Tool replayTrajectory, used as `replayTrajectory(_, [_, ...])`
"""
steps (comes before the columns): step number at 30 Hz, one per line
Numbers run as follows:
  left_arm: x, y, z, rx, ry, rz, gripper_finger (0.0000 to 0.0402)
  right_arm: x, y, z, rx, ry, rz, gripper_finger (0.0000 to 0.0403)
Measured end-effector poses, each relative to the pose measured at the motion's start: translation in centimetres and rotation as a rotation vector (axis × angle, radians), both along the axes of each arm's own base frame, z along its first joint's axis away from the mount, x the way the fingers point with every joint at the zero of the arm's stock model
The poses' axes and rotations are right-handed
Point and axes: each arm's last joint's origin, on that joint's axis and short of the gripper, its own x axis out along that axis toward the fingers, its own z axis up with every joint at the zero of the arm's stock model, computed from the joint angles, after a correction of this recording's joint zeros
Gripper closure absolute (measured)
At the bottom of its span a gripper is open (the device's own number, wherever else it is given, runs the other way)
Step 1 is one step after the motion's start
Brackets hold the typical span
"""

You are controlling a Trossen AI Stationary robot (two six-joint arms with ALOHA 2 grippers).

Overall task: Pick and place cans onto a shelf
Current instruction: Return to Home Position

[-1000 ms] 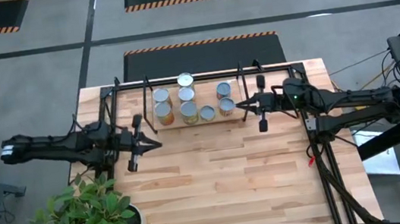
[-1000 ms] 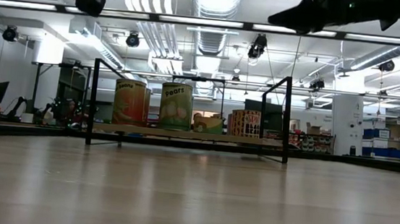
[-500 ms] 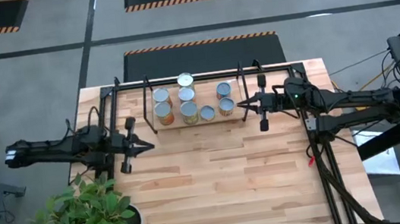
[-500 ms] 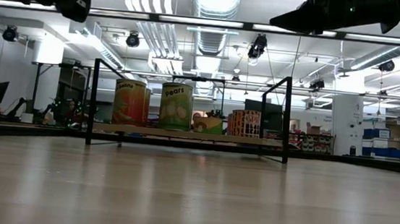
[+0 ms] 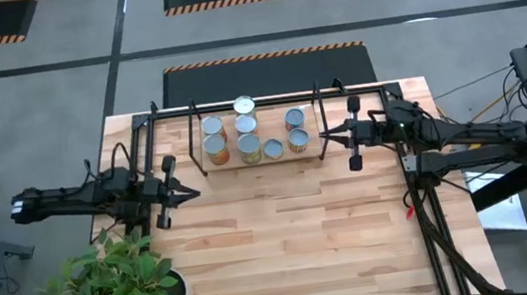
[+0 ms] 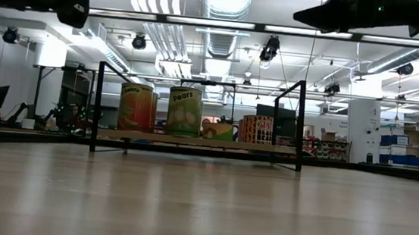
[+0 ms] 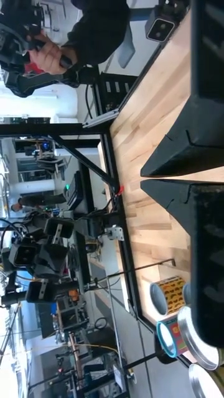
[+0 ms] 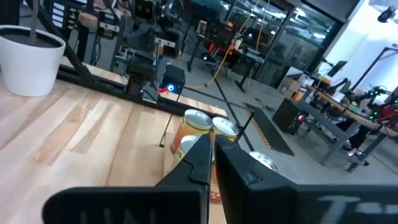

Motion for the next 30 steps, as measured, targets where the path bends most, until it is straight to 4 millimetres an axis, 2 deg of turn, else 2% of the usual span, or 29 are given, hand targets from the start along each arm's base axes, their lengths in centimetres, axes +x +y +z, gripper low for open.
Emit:
replayTrajectory(17, [0.1, 0.0, -1.5, -0.011, -0.002, 0.000, 0.0401, -3.5, 1.0, -0.1, -0.026, -0.072, 0.000, 0.0394])
replayTrajectory(30, [0.3, 0.0, -2.8, -0.030, 0.016, 0.000, 0.0401, -5.9, 1.7, -1.5, 0.043, 0.072, -0.005, 0.0394])
